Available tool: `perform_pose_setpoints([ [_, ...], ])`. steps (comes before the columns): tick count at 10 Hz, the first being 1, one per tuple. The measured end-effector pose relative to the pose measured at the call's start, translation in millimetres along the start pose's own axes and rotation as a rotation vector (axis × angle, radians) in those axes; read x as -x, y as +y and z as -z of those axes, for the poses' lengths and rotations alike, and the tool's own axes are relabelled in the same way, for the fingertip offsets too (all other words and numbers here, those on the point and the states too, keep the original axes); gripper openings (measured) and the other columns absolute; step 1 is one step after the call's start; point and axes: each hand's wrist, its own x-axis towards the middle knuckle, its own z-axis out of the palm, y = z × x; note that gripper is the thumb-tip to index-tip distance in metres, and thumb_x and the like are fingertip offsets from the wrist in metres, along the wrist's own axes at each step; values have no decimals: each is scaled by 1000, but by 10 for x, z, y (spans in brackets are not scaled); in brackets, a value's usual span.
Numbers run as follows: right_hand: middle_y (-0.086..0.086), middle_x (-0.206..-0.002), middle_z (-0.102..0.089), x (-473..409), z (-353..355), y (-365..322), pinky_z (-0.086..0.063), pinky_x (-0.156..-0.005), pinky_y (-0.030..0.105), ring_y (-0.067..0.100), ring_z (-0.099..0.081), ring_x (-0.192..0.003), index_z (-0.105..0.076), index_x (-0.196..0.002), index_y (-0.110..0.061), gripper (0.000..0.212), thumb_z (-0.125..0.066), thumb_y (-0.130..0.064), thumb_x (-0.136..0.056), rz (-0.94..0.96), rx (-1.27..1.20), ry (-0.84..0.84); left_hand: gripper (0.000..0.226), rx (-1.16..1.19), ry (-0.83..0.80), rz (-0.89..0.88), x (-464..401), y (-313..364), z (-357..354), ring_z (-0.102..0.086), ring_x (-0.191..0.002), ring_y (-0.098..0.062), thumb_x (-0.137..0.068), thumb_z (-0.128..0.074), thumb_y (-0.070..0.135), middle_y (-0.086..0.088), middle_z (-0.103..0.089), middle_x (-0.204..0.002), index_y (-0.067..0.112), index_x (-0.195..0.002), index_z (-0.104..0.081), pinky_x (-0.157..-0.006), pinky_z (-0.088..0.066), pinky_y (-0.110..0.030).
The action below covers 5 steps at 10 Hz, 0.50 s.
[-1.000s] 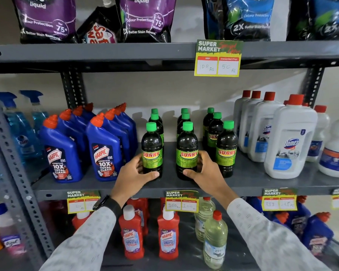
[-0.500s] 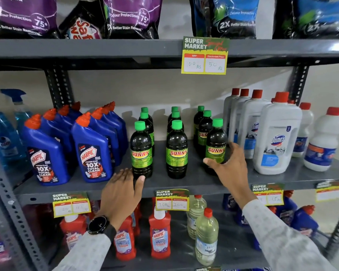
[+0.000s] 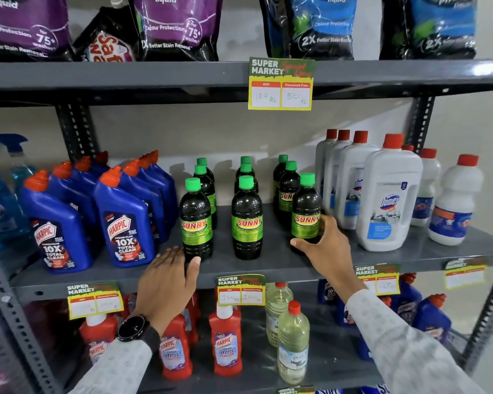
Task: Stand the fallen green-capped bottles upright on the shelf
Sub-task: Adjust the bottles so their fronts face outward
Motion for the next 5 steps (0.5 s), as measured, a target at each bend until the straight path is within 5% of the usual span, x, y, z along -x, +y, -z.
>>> perform_pose_setpoints([
  [5,-14,-113,-60,62,19,-20,-51,-91,35,15,-62,-110,-47,-140,-25,87,-90,-50,-69,10,-8,9,91,27,-26,15,16,17,23,-56,-138,-21,-98,2,65,-9,-62,-147,14,-143,-58,-121,-37,-36],
])
